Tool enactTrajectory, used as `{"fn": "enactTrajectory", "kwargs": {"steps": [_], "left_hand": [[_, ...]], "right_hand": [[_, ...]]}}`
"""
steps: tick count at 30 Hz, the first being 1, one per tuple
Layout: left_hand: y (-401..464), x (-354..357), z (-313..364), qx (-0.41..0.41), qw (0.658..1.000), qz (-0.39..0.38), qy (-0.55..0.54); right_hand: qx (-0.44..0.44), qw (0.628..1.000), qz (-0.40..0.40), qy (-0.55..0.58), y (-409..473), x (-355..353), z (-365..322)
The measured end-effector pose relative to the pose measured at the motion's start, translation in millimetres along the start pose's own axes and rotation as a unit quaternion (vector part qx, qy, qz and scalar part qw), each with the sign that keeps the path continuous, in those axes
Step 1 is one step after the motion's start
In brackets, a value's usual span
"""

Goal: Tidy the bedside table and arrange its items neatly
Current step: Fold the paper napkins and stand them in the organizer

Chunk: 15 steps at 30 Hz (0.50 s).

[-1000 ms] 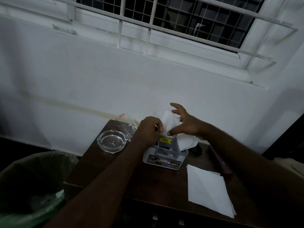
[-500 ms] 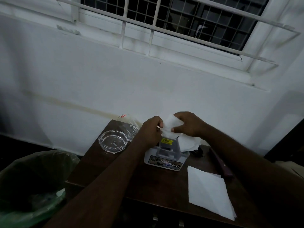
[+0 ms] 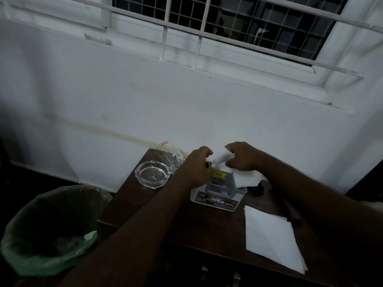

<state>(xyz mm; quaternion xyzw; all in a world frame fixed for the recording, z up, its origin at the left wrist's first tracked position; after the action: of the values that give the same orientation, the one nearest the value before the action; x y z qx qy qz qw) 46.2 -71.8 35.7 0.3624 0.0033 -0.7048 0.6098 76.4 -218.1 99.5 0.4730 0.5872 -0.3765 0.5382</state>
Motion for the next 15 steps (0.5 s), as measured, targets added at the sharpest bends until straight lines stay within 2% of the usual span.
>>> {"fn": "enactTrajectory", "kwargs": {"steps": [3, 11, 15], "left_hand": [[-4.1, 0.8, 4.2, 0.002, 1.0, 0.003, 0.002], [-9.9, 4.3, 12.1, -0.004, 1.0, -0.008, 0.02], [-11.8, 1.3, 29.3, 0.004, 0.999, 0.018, 0.05]], "right_hand": [[0.002, 1.0, 0.021, -0.014, -1.4, -0.2, -4.9], [0.007, 0.997, -0.019, -0.08, -4.4, 4.8, -11.1], [-0.006, 1.0, 0.019, -0.023, -15.1, -8.4, -11.2]]}}
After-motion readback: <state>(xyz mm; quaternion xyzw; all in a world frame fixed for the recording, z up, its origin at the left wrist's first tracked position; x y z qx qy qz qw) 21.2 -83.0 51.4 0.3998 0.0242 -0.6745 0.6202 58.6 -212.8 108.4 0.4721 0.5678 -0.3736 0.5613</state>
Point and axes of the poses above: each hand's wrist, its own y-axis towards the middle knuckle, its own x-axis out of the palm, z = x × y, the point moved 5 cm from there along y, towards the middle knuckle, and after that the axes turned 5 degrees about x, right-handed, at the moved point
